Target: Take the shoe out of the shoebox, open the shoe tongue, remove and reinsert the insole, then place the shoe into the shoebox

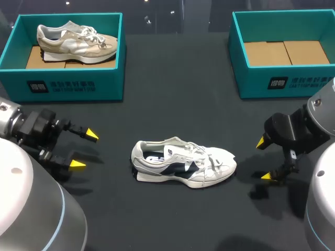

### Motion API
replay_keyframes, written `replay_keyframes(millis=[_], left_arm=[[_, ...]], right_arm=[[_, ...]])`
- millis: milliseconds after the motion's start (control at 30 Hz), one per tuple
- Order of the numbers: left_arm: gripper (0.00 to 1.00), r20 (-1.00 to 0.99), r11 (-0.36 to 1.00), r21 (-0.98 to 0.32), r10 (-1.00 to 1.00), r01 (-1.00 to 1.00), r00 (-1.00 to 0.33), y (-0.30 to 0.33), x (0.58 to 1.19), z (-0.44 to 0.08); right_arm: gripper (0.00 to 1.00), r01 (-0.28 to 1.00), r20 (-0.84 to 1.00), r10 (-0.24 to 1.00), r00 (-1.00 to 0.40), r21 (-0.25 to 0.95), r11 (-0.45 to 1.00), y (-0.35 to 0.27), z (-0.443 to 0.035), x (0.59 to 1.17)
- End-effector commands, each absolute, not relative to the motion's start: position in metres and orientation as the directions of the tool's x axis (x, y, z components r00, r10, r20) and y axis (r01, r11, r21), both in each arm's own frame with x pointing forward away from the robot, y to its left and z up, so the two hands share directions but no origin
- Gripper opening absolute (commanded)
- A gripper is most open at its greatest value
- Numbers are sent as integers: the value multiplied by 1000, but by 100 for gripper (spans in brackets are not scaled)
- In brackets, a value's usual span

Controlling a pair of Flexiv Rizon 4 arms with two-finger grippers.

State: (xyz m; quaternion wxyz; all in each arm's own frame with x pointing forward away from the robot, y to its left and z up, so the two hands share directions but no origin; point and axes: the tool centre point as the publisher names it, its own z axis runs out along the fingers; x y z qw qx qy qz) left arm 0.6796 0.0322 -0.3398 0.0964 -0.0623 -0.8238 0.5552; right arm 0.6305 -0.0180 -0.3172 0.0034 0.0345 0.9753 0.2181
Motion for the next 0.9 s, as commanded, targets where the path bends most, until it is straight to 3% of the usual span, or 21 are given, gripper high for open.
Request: replay_keyframes(millis=[33, 333, 900], left_arm=[[100, 89, 377, -926, 209, -4, -974, 32, 679, -339], [100, 49, 294, -956, 188, 9, -981, 25, 668, -354], [100, -10, 306, -951, 149, 56, -989, 9, 661, -366]], right_arm=[[100, 66, 5, 71, -997, 424, 903, -18, -317, 628], [100, 66, 5, 71, -997, 424, 903, -18, -317, 628], [100, 66, 5, 71, -997, 424, 903, -18, -317, 628]])
